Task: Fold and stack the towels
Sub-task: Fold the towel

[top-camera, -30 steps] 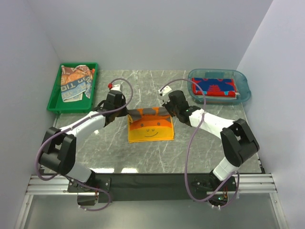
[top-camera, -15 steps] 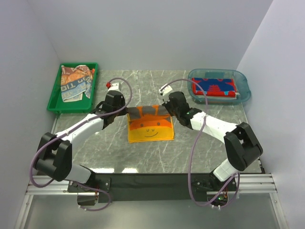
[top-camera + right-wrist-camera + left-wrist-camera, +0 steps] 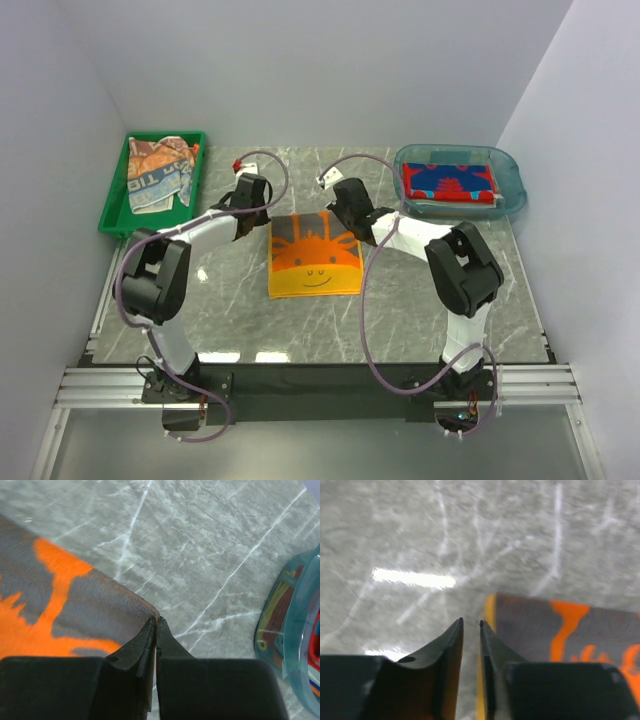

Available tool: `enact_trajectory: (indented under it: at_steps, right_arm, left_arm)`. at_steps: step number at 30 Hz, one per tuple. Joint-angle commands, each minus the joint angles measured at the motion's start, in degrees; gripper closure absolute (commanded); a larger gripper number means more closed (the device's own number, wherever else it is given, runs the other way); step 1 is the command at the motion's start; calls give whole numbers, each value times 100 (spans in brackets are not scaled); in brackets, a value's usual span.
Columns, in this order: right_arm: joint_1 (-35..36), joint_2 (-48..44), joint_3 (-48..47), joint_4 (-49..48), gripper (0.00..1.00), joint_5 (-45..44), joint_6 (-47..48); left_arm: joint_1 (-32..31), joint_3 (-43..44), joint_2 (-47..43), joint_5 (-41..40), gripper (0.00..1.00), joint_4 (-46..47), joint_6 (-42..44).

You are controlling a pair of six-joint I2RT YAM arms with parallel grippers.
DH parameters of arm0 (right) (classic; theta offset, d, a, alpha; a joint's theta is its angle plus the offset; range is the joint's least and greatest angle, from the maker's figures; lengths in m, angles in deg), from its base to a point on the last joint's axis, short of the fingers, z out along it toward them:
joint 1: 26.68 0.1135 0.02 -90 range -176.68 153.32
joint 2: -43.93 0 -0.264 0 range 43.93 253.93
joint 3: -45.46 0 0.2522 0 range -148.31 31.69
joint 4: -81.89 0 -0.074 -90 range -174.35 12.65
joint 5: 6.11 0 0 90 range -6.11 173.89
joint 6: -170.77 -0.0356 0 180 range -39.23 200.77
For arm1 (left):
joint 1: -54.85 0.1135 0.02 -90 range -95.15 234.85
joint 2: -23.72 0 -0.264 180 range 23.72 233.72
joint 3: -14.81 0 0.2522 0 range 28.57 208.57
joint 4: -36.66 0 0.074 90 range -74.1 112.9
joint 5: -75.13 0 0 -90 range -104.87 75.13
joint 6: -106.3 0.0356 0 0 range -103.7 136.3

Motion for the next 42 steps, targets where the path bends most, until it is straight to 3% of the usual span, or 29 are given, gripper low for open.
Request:
enact_trajectory:
  at_steps: [1, 5, 8, 13, 18, 19, 20, 24, 35, 42]
  right_arm:
    - [-126, 205, -384, 64, 100, -224, 160]
    - [-144, 451, -605, 257, 99, -171, 274]
    - [-152, 460, -649, 337, 98, -48, 336]
    - [-188, 521, -666, 416, 98, 49, 476]
    - [-214, 680, -807, 626, 98, 111, 538]
    - [-231, 689, -807, 644, 98, 128, 547]
    - [-223, 680, -798, 688, 98, 181, 538]
    - [-249, 654, -772, 706, 98, 278, 538]
    - [-258, 662, -693, 776, 98, 243, 503]
    - [-258, 469, -429, 864, 98, 287, 494]
  left_arm:
    - [163, 471, 265, -164, 71, 91, 403]
    - [399, 718, 424, 107, 48, -41, 912]
    - [470, 789, 258, 678, 38, -50, 1651]
    - [462, 1279, 397, 1575, 32, -699, 2592]
    - [138, 1430, 749, 1428, 45, -1201, 2348]
    - [84, 1387, 731, 1366, 49, -1332, 2025]
    - [32, 1334, 696, 1287, 62, -1350, 1813]
    - [-136, 930, 389, 1321, 77, -1298, 907]
    - [-540, 482, 687, 803, 82, -1412, -113]
    - [-812, -677, 143, 943, 82, -1413, -1159]
